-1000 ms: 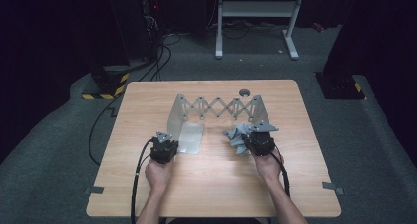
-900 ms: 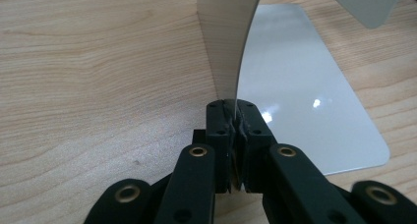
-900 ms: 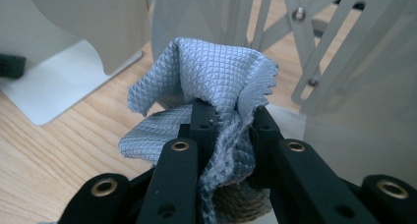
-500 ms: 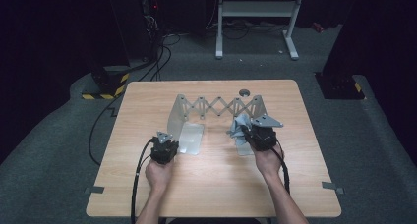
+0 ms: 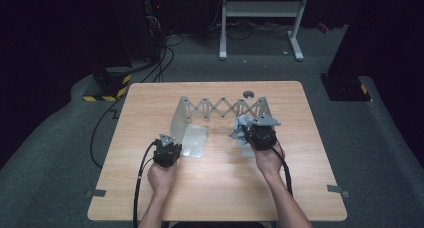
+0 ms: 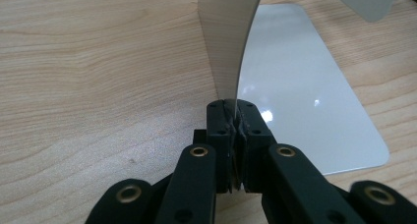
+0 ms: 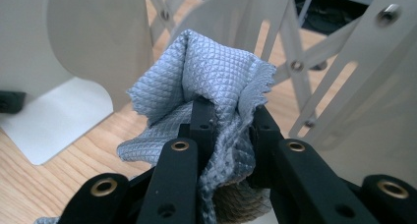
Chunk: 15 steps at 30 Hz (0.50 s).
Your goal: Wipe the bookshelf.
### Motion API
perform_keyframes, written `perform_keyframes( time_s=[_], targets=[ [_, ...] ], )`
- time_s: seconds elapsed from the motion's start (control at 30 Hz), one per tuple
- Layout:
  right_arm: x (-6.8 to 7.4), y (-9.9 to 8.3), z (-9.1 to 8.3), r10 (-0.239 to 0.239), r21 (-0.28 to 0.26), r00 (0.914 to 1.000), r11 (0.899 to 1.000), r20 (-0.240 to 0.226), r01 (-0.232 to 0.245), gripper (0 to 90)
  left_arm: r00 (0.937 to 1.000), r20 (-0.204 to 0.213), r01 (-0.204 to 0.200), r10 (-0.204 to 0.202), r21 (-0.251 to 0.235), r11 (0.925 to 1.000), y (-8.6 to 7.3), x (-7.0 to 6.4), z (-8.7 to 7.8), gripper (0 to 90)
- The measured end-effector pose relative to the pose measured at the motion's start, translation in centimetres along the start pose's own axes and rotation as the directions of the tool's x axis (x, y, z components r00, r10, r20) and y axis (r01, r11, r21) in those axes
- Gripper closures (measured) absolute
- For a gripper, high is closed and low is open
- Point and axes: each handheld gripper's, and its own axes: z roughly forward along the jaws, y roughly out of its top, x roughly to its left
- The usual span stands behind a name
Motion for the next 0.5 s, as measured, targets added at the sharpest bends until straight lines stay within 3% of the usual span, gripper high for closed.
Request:
perform_keyframes(
  time_s=[0.23,0.5],
  targets=[
    [0.3,-1.6,2.5,-0.027,0.067,0.9992,0.997,0.031,0.025,78.3,1.0000,0.002,0.001,-0.001,0.001,1.0000,0.0,0.0,0.0,85.6],
    [-0.2,-3.1,4.7,0.034,0.147,0.9994,0.989,-0.008,-0.032,78.1,1.0000,0.004,0.005,-0.005,-0.002,1.0000,0.0,0.0,0.0,85.7]
  ],
)
